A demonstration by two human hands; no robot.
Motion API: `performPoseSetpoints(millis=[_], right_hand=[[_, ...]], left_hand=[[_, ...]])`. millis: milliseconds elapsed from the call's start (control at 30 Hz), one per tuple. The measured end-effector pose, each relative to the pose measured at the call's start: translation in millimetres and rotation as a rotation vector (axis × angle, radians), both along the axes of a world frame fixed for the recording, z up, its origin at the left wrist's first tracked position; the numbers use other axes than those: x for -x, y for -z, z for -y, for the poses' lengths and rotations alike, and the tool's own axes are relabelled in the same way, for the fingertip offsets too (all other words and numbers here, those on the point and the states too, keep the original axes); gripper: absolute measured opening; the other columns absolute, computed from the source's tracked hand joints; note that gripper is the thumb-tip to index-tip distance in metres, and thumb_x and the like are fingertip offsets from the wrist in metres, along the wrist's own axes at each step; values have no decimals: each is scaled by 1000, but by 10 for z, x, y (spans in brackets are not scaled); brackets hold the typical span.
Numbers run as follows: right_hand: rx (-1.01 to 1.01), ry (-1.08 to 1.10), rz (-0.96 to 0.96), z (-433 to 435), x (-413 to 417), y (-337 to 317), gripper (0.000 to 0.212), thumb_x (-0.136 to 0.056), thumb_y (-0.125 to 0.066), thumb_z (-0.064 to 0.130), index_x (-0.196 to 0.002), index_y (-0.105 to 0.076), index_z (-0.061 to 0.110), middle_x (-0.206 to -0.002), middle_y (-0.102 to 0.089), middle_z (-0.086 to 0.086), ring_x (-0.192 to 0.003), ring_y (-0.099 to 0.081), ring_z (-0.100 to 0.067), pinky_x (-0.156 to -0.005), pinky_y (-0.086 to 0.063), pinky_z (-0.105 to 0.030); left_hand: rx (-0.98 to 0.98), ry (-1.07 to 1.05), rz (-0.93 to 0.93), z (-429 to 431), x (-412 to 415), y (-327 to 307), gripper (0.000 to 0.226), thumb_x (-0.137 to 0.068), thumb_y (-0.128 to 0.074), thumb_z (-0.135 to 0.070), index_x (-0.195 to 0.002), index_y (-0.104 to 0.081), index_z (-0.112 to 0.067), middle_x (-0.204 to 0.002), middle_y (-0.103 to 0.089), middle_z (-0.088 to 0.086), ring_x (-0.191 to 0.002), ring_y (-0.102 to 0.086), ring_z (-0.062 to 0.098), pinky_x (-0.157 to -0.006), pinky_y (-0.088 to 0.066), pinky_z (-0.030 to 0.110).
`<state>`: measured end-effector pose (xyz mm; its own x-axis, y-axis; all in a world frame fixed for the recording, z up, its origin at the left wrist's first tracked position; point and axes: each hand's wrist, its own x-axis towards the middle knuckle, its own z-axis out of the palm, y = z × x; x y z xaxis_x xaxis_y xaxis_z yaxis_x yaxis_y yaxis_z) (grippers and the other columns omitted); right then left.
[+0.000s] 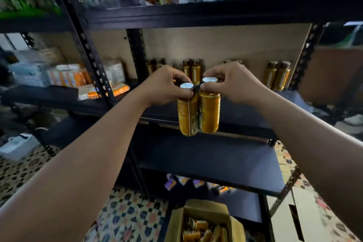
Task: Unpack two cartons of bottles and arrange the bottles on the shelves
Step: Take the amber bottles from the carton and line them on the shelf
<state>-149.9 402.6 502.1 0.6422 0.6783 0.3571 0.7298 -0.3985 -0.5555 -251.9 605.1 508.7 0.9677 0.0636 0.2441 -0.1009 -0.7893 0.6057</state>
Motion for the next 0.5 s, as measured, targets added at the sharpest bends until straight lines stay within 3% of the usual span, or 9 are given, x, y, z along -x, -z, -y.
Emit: performPoseSetpoints(millis=[133, 300, 500], right_hand=[[30, 50, -12, -226, -191, 135, 36, -92, -72, 42, -124, -68, 26, -108, -66, 12, -89, -59, 1, -70, -46, -17], [19, 158, -65, -616, -534, 387, 34, -93, -72, 37, -123, -69, 22, -111, -66, 8, -101, -61, -10, -85, -54, -31], [48, 303, -86, -1104, -983, 588, 31, -92, -73, 38, -117, -71, 21, -106, -67, 6, -90, -63, -13, -65, -48, -26]], left_hand=[[-5, -1, -8, -191, -236, 140, 17, -83, -80, -23, -99, -75, -25, -92, -69, -13, -83, -63, -2, -72, -46, 22], [-44, 9, -6, -544, -758, 396, 23, -82, -80, -24, -104, -74, -21, -93, -68, -13, -81, -61, -5, -69, -47, 20], [-45, 22, -35, -1004, -1484, 704, 33, -82, -79, -26, -113, -71, -20, -103, -68, -8, -94, -63, 8, -81, -58, 36]])
